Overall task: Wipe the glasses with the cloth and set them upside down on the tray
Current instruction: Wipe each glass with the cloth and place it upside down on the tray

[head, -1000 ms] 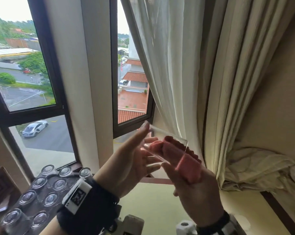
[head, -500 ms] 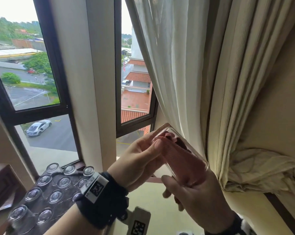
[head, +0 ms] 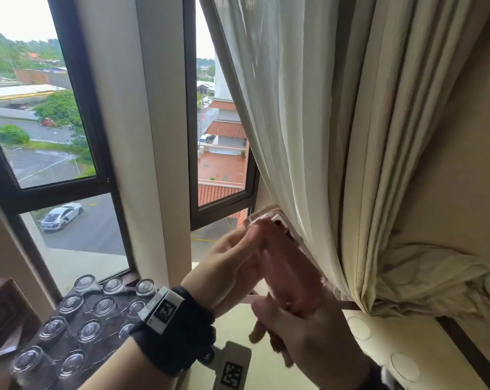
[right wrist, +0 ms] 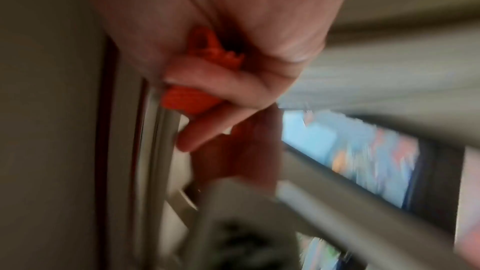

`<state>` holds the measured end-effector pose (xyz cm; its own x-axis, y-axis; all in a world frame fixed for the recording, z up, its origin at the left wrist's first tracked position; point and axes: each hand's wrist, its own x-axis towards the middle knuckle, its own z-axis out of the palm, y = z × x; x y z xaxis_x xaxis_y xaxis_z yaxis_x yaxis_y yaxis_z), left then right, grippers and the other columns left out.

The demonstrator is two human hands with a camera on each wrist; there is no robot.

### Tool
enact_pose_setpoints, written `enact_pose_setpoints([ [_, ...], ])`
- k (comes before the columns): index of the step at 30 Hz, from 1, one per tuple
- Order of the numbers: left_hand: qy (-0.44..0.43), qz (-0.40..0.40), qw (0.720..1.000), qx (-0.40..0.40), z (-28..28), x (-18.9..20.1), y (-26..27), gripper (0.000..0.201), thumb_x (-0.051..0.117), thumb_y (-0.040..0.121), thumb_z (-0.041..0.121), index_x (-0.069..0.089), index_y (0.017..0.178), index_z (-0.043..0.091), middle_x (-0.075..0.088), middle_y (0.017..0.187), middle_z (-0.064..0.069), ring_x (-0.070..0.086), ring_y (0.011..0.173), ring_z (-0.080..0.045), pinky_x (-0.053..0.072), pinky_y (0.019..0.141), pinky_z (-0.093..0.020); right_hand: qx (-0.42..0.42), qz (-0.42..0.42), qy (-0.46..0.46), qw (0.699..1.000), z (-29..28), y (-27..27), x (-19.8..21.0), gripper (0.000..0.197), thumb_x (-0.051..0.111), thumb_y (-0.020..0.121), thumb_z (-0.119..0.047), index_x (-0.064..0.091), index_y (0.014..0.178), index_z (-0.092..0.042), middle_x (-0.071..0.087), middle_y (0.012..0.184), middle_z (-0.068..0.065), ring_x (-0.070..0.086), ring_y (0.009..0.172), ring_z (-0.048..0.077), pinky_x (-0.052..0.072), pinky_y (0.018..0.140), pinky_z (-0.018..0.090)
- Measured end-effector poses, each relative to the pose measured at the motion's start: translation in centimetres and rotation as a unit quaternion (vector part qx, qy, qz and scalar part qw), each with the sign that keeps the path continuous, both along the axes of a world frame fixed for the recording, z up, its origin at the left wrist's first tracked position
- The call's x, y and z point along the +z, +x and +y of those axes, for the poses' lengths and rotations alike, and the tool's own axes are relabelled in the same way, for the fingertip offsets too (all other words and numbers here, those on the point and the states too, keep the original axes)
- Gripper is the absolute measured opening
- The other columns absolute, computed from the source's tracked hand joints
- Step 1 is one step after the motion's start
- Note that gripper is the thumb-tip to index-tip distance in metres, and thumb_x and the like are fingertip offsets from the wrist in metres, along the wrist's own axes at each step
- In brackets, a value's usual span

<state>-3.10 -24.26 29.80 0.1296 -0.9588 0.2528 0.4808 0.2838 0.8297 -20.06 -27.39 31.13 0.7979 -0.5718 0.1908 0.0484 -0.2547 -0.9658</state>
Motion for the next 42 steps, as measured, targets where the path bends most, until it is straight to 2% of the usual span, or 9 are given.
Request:
enact_pose_setpoints([
  [4, -0.017, 0.017, 1.0, 0.008, 0.1, -0.8, 0.2, 0.057, 0.075, 0.095, 0.041, 0.063, 0.133, 0.0, 0.064, 0.124, -0.024, 0.062, 0.117, -0.039, 0.041, 0.114, -0.062, 0.016, -0.038, 0.04, 0.998, -0.1, 0.2, -0.7, 0.019, 0.069, 0.095, -0.011, 0.067, 0.106, -0.027, 0.07, 0.062, 0.017, 0.052, 0.036, 0.015, 0.039, 0.037, 0.021],
  [10, 0.09, -0.175, 0.962, 0.189, -0.1, 1.8, -0.6, 0.04, 0.074, 0.085, 0.046, 0.08, 0.095, 0.007, 0.079, 0.085, -0.007, 0.077, 0.085, -0.02, 0.063, 0.081, -0.026, -0.147, 0.089, -0.246, 0.954, -1.2, 1.3, -2.9, 0.012, 0.074, 0.081, -0.03, 0.068, 0.082, -0.02, 0.044, 0.049, -0.022, 0.043, 0.039, -0.011, 0.031, 0.048, -0.003],
  [14, -0.02, -0.014, 0.998, 0.054, 1.2, 1.0, -0.3, 0.061, 0.071, 0.095, 0.043, 0.063, 0.127, -0.009, 0.065, 0.116, -0.027, 0.064, 0.107, -0.038, 0.055, 0.101, -0.049, 0.068, -0.094, 0.09, 0.989, 0.6, 0.6, -0.1, 0.029, 0.075, 0.082, -0.031, 0.069, 0.109, -0.022, 0.072, 0.073, 0.019, 0.06, 0.046, 0.021, 0.047, 0.042, 0.023],
  [17, -0.06, 0.062, 0.996, -0.015, 1.4, 0.4, 0.0, 0.07, 0.075, 0.095, 0.047, 0.056, 0.14, -0.004, 0.059, 0.13, -0.028, 0.062, 0.117, -0.039, 0.051, 0.106, -0.054, 0.287, -0.237, 0.323, 0.87, 1.2, 0.7, 0.9, 0.055, 0.061, 0.094, -0.038, 0.051, 0.141, -0.013, 0.065, 0.099, 0.029, 0.066, 0.055, 0.026, 0.055, 0.048, 0.027],
  [21, 0.002, 0.034, 0.999, 0.034, 0.6, -0.3, -0.2, 0.065, 0.065, 0.098, 0.05, 0.057, 0.146, 0.008, 0.061, 0.138, -0.024, 0.056, 0.133, -0.04, 0.036, 0.121, -0.062, 0.128, -0.217, 0.372, 0.893, -0.2, 1.6, 0.1, 0.05, 0.053, 0.096, -0.048, 0.061, 0.131, -0.014, 0.064, 0.095, 0.023, 0.049, 0.033, 0.014, 0.042, 0.034, 0.018],
  [26, 0.124, -0.041, 0.986, 0.099, 0.4, -1.7, 0.5, 0.055, 0.05, 0.11, 0.043, 0.056, 0.143, 0.0, 0.064, 0.135, -0.034, 0.064, 0.125, -0.043, 0.041, 0.12, -0.06, -0.134, -0.168, 0.277, 0.937, -2.9, 2.3, -2.5, 0.039, 0.069, 0.088, -0.049, 0.074, 0.103, -0.013, 0.057, 0.085, 0.031, 0.031, 0.035, 0.014, 0.024, 0.031, 0.017],
  [31, 0.192, -0.082, 0.972, 0.106, 0.7, 0.1, 0.3, 0.072, 0.058, 0.097, 0.067, 0.063, 0.135, 0.007, 0.071, 0.126, -0.028, 0.066, 0.126, -0.042, 0.047, 0.117, -0.054, -0.237, -0.056, -0.063, 0.968, -3.1, 0.9, -3.3, 0.028, 0.074, 0.079, -0.045, 0.072, 0.068, -0.019, 0.06, 0.049, 0.004, 0.053, 0.036, 0.016, 0.043, 0.041, 0.024],
  [36, 0.152, -0.09, 0.978, 0.11, 0.9, 2.4, -0.9, 0.056, 0.077, 0.079, 0.058, 0.069, 0.11, 0.011, 0.071, 0.103, -0.025, 0.072, 0.105, -0.033, 0.054, 0.108, -0.043, -0.188, -0.019, -0.399, 0.897, -3.0, 0.9, -5.4, 0.042, 0.07, 0.095, -0.038, 0.067, 0.132, -0.02, 0.066, 0.131, -0.016, 0.071, 0.092, 0.001, 0.055, 0.079, 0.013],
  [42, 0.072, -0.117, 0.988, 0.072, 0.5, 1.5, -1.2, 0.038, 0.093, 0.079, 0.03, 0.077, 0.102, 0.004, 0.075, 0.095, -0.015, 0.074, 0.096, -0.029, 0.06, 0.096, -0.039, -0.148, -0.034, -0.254, 0.955, -2.2, 0.4, -4.7, 0.056, 0.069, 0.09, -0.041, 0.054, 0.144, -0.032, 0.068, 0.123, -0.022, 0.066, 0.082, -0.002, 0.057, 0.072, 0.024],
])
